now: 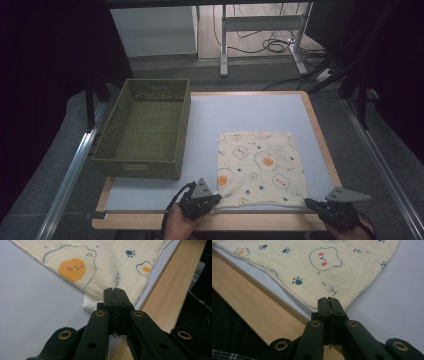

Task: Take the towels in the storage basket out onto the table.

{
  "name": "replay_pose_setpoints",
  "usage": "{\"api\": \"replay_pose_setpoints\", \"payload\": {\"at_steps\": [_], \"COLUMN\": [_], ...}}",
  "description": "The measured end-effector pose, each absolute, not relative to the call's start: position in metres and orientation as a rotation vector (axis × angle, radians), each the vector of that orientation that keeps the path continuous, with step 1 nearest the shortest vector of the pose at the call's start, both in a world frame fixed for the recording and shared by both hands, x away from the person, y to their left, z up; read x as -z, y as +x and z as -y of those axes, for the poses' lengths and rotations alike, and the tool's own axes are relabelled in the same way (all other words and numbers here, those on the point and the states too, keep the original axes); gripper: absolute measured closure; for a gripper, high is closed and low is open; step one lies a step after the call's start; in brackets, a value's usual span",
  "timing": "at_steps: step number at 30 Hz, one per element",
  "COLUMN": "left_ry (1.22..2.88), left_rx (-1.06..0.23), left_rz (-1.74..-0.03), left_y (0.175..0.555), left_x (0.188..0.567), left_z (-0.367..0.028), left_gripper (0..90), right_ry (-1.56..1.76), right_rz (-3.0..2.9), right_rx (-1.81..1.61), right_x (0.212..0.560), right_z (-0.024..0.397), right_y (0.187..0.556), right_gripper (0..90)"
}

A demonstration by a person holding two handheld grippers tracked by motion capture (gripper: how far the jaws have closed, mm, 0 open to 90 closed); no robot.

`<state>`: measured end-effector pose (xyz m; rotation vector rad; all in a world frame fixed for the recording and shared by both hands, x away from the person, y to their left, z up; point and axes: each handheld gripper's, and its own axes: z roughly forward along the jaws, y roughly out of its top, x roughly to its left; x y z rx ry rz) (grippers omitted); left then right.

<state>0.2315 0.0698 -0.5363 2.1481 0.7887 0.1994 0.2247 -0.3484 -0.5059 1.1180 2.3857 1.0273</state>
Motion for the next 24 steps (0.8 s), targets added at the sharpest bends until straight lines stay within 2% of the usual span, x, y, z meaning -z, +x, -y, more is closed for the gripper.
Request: {"api": "replay_pose_setpoints", "payload": {"at_steps": [2,7,11,15,17,24], "left_ry": [2.138,2.079,2.07,2.052,2.046,2.045], "left_rx": [-0.217,-0.26,-0.297,-0.276,-0.267,-0.296], "left_rz": [-0.788,-0.837,-0.872,-0.888,-0.906,-0.937], "left_y": [0.23,0.245,0.267,0.293,0.304,0.337], "left_x": [0.537,0.526,0.523,0.529,0.53,0.526], "left_z": [-0.071,-0.08,-0.08,-0.074,-0.071,-0.065], "left_gripper": [86.8,65.6,58.4,55.2,52.9,53.7], "right_ry": [1.134,1.136,1.157,1.18,1.174,1.204], "right_rz": [-2.39,-2.366,-2.338,-2.334,-2.331,-2.295], "right_rx": [-1.05,-1.089,-1.122,-1.122,-1.111,-1.116], "right_x": [0.506,0.502,0.498,0.499,0.499,0.498], "right_z": [0.351,0.354,0.355,0.353,0.35,0.349], "right_y": [0.221,0.225,0.24,0.262,0.272,0.305], "right_gripper": [89.1,81.8,76.8,69.7,69.3,67.5]}}
